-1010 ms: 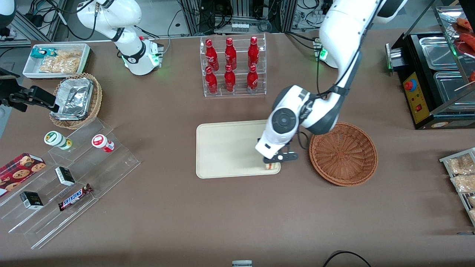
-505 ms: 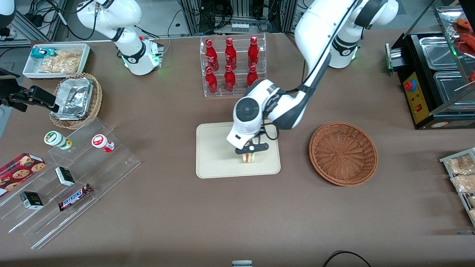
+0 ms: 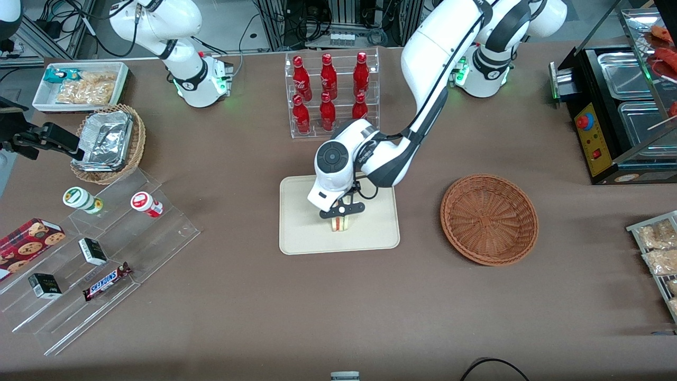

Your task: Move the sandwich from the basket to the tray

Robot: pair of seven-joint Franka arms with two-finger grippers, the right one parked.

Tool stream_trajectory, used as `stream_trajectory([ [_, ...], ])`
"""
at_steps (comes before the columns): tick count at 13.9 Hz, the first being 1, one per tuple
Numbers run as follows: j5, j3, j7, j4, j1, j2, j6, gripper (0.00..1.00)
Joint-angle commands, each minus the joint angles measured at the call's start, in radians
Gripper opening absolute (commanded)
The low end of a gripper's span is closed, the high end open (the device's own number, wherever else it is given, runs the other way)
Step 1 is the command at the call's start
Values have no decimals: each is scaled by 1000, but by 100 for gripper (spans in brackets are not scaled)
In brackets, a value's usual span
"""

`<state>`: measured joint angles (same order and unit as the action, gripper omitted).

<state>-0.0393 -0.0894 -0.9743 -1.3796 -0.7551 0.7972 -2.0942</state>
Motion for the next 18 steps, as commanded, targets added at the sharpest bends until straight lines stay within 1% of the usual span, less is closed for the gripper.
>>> stream_trajectory([
  [1, 10, 10, -14, 30, -9, -13, 16, 100],
  [3, 12, 17, -12, 21, 0, -64, 40, 100],
  [4, 10, 28, -9, 24, 12, -88, 80, 100],
  [6, 13, 33, 0, 13, 66, -142, 141, 100],
  [7, 18, 34, -4, 10, 71, -159, 178, 100],
  [8, 21, 75, -24, 1, 69, -174, 240, 100],
  [9, 21, 121, -20, -6, 69, -183, 268, 100],
  [11, 22, 154, 2, -54, 89, -205, 263, 100],
  [14, 21, 155, 126, -125, 178, -286, 269, 100],
  [18, 18, 157, 262, -226, 264, -403, 278, 100],
])
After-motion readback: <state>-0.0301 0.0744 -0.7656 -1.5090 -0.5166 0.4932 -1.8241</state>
